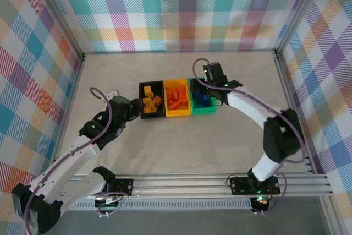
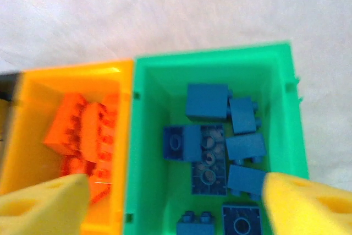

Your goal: Sort the legos into containers by color

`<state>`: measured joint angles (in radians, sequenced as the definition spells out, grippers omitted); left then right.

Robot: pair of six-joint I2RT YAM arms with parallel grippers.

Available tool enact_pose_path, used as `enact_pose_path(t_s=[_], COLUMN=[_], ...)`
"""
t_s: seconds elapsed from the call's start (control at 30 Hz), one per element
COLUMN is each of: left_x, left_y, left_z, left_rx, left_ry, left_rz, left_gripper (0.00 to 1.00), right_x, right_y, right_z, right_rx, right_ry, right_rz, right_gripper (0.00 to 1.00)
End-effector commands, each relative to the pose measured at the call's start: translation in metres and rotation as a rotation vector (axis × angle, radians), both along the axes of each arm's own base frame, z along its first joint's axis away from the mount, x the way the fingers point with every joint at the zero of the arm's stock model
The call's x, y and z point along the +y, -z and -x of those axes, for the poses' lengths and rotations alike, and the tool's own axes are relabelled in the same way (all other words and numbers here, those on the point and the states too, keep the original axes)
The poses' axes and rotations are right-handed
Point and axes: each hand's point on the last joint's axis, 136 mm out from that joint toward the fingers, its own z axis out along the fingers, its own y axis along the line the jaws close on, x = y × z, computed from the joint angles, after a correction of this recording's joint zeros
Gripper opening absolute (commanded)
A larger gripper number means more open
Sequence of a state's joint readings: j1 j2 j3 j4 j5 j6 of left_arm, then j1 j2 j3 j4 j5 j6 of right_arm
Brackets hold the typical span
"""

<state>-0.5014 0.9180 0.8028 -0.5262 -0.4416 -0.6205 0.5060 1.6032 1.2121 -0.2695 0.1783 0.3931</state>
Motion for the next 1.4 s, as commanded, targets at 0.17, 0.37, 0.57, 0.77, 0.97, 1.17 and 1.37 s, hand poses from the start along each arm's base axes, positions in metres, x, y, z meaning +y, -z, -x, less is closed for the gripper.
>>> enact_pose_path(t_s=[0.17, 0.37, 0.57, 0.77, 0.97, 1.17, 1.37], left_x=[0.045, 0.083, 0.096, 0.081, 0.083, 0.085, 0.084], left_y=[0.012, 0.068, 0.081, 0.115, 0.120, 0.119, 0.119], left_z=[-0.067, -0.078, -0.100, -0.106, -0.110, -0.108, -0.108], left_rx=[-0.112, -0.080, -0.229, -0.276, -0.217, -0.220, -0.219], left_ry=[-0.038, -0.061, -0.063, 0.039, 0.030, 0.017, 0.019], left_rz=[-0.297, -0.414, -0.356, -0.332, -0.336, -0.342, -0.341], left_gripper=[1.00, 1.00, 1.00, 1.00, 1.00, 1.00, 1.00], right_x=[-0.044, -0.076, -0.109, -0.136, -0.165, -0.179, -0.196], right_y=[-0.035, -0.020, -0.019, -0.020, -0.018, 0.016, 0.056], right_z=[0.056, 0.086, 0.097, 0.101, 0.084, 0.050, 0.021], right_rx=[-0.164, -0.181, -0.191, -0.253, -0.459, -0.532, -0.480], right_ry=[0.075, 0.145, 0.240, 0.282, 0.292, 0.239, 0.235], right_rz=[-0.066, -0.055, 0.021, 0.069, 0.248, 0.364, 0.211], right_gripper=[1.00, 1.00, 1.00, 1.00, 1.00, 1.00, 1.00])
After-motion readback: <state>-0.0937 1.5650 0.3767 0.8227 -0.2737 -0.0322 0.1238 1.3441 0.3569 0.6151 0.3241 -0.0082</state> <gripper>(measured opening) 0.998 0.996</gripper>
